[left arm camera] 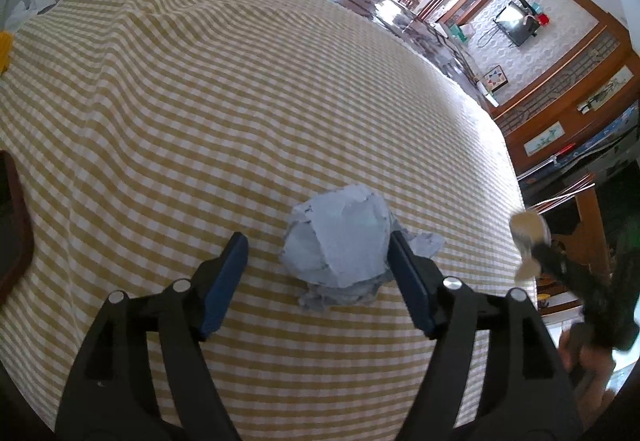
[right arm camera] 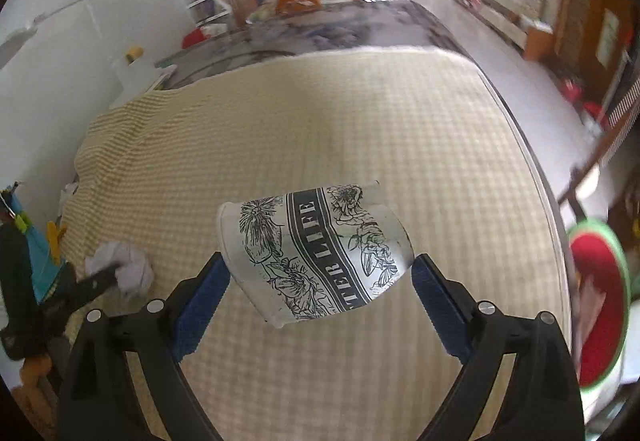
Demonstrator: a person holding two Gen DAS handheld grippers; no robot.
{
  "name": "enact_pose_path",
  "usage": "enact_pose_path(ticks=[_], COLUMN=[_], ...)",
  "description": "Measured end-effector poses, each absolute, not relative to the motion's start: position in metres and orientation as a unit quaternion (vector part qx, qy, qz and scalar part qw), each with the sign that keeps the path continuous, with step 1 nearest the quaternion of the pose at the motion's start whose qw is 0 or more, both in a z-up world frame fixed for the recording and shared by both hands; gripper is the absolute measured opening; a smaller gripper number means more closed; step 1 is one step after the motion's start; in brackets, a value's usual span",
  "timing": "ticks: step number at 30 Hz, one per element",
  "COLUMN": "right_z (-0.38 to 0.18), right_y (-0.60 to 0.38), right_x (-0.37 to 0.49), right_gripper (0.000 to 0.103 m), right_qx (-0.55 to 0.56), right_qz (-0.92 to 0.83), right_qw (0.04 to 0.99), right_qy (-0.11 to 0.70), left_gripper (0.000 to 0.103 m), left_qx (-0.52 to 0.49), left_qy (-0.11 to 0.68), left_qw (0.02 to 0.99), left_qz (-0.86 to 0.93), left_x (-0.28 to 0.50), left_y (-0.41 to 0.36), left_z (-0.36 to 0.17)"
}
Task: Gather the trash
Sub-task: 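Grasp the printed paper cup with the right tool while the left tool holds the paper, then carry paper and cup to the red bucket and open both tools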
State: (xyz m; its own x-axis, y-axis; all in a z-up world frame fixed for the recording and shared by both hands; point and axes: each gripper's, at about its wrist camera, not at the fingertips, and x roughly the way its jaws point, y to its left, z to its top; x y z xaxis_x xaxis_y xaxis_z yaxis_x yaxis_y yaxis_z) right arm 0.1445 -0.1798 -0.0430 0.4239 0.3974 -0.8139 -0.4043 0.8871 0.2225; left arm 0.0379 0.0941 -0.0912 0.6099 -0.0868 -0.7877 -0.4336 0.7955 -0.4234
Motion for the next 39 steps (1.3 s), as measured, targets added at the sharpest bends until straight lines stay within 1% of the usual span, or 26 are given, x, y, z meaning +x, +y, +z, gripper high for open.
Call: enact_pose_path(ticks=[5,6,7,9,10,22,39], right_z=[-0.049,-0.05,-0.05,-0.049,-0.048,-0.027,-0.01], right_y=[-0.191,-0.191,-0.191,-0.192,-0.191,-0.227,-0.291], right_x=[0.124,0.121,0.12,0.118,0.118,0.113,0.109], right_gripper=[0.089,0.089,0.089,0.089,0.089,0.089,0.089], right_qx=[0.006,0.004,0.004,0.006,0.009,0.042,0.079], right_qz=[0.224,0.223,0.224,0.225,0.225,0.21,0.156], right_qw=[0.848,0.849,0.849,0.85,0.85,0.866,0.883], right_qy=[0.48,0.479,0.479,0.477,0.476,0.453,0.435], left_gripper=[0.069,0.06,0.048,0.038,0.036,0.035,0.035], left_qx=[-0.283,-0.279,-0.277,-0.273,-0.263,-0.199,-0.163], left_qy=[0.438,0.438,0.439,0.437,0.437,0.406,0.403], left_qw=[0.847,0.848,0.848,0.852,0.855,0.889,0.901], left_qz=[0.108,0.108,0.104,0.095,0.097,0.066,0.0], left_x=[0.048,0.05,0.051,0.053,0.053,0.058,0.073], left_y=[0.092,0.092,0.092,0.089,0.086,0.047,-0.015], left_z=[-0.09,-0.09,-0.09,-0.084,-0.081,-0.036,-0.016])
